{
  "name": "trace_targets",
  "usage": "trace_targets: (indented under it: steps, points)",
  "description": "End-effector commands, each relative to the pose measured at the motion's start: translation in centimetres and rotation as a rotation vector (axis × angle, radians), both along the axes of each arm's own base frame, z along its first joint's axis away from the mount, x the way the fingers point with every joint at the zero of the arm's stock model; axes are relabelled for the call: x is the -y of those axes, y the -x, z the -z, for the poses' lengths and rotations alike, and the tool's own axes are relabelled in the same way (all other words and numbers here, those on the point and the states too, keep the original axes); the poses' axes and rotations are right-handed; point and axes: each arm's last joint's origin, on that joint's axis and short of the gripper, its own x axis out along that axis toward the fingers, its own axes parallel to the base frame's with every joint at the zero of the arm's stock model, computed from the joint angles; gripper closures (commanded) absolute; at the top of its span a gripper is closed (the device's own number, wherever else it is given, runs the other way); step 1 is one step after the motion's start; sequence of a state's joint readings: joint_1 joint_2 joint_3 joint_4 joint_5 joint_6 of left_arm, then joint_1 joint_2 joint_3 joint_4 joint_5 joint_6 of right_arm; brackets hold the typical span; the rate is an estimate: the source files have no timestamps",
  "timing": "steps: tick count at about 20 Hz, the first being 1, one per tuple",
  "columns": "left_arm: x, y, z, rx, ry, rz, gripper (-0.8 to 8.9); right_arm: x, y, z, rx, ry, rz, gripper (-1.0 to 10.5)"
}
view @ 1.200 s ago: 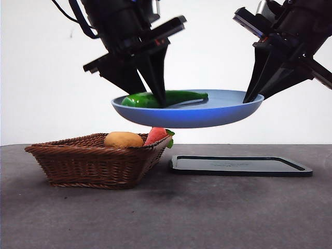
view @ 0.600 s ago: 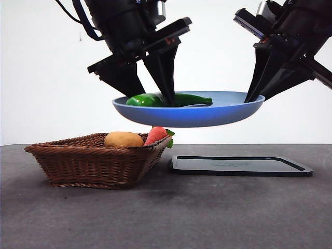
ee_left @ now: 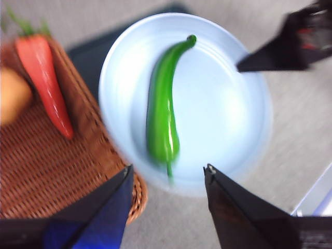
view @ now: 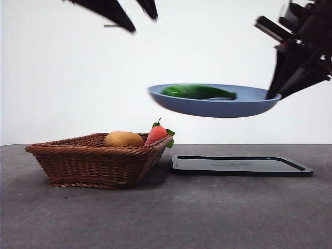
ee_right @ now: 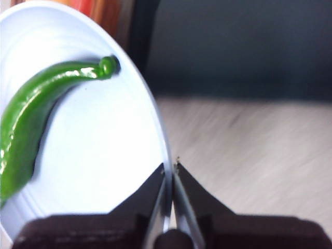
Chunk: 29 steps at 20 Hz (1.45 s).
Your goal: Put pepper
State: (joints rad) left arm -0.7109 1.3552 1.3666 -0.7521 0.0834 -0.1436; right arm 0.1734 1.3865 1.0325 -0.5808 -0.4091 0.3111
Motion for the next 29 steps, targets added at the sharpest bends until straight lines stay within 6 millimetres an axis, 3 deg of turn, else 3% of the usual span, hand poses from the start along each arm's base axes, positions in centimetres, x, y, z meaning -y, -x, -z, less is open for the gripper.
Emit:
trace_targets:
  steps: [1,7,14,25,29]
  points:
    - [-0.7,1.1,-1.8,0.066,0.029,0.02,5.68,1.8,-1.7,0.3,0.009,-0.016,0.085,9.4]
    - [-2.3,3.0,-3.7,0.136,0.069,0.031,5.68,4.8,-6.8,3.1,-0.067,-0.016,0.201,9.4]
    - [-2.4,3.0,-3.7,0.137,0.069,0.03,5.68,5.0,-12.1,7.1,-0.156,-0.017,0.223,9.4]
    - [-2.4,3.0,-3.8,0.138,0.073,0.027,5.68,4.9,-12.7,8.5,-0.179,0.037,0.247,9.4]
    - [-2.4,3.0,-3.8,0.138,0.073,0.027,5.68,4.9,-12.8,8.7,-0.176,0.046,0.25,8.9]
